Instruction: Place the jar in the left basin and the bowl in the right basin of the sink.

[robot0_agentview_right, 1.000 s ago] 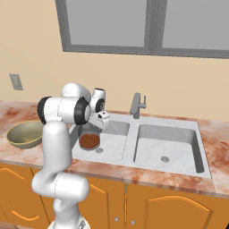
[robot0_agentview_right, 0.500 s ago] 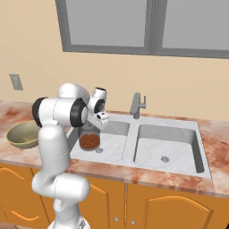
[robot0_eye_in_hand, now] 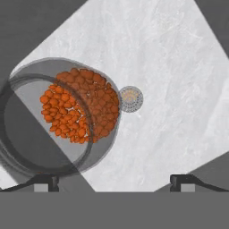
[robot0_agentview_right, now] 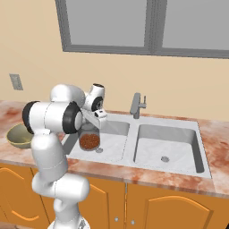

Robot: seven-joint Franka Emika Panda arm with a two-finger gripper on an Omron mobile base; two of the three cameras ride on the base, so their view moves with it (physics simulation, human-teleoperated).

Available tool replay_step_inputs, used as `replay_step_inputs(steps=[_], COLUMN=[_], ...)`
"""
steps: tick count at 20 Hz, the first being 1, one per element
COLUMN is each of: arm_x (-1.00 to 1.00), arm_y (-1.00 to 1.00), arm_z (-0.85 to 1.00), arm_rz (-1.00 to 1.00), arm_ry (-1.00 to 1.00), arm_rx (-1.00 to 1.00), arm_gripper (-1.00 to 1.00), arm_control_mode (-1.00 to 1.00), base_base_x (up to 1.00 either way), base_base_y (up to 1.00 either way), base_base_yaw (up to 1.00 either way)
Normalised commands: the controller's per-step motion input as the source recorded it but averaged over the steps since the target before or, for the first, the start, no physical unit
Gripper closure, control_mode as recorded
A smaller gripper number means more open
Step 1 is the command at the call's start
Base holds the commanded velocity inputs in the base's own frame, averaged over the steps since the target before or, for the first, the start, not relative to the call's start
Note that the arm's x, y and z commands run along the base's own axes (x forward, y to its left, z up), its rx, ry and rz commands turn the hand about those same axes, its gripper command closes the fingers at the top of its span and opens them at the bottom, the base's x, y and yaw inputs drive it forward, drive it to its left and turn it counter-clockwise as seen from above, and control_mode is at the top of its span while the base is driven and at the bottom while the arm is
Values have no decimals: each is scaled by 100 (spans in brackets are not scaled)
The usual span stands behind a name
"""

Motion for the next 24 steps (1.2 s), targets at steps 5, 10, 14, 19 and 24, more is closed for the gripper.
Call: replay_step_inputs(steps=[5,10,14,19,24], arm_x=[-35,-39,-36,-37,-38], arm_y=[4,6,16,22,28], arm_z=[39,35,32,23,10], arm_rz=[2,5,4,7,13], arm_ry=[0,0,0,2,0], arm_rx=[0,0,0,0,1], arm_gripper=[-100,-100,-100,-100,-100], arm_control_mode=[-100,-100,-100,-100,-100], base_base_x=[0,0,0,0,0], base_base_y=[0,0,0,0,0], base_base_yaw=[0,0,0,0,0])
